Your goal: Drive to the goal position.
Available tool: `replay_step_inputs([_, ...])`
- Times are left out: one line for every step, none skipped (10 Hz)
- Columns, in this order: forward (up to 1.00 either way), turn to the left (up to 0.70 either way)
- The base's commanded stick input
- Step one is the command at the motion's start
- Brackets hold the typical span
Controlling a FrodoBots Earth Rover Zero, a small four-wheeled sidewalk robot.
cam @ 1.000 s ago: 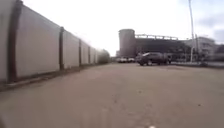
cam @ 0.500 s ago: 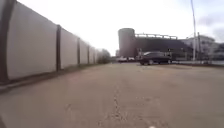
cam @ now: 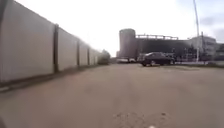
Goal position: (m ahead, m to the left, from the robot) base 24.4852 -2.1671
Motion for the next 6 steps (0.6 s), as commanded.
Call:
replay_step_inputs([0.7, 0.01])
replay_step_inputs([0.7, 0.01])
replay_step_inputs([0.7, 0.01])
replay_step_inputs([0.7, 0.01])
replay_step_inputs([0.7, 0.01])
replay_step_inputs([0.7, 0.01])
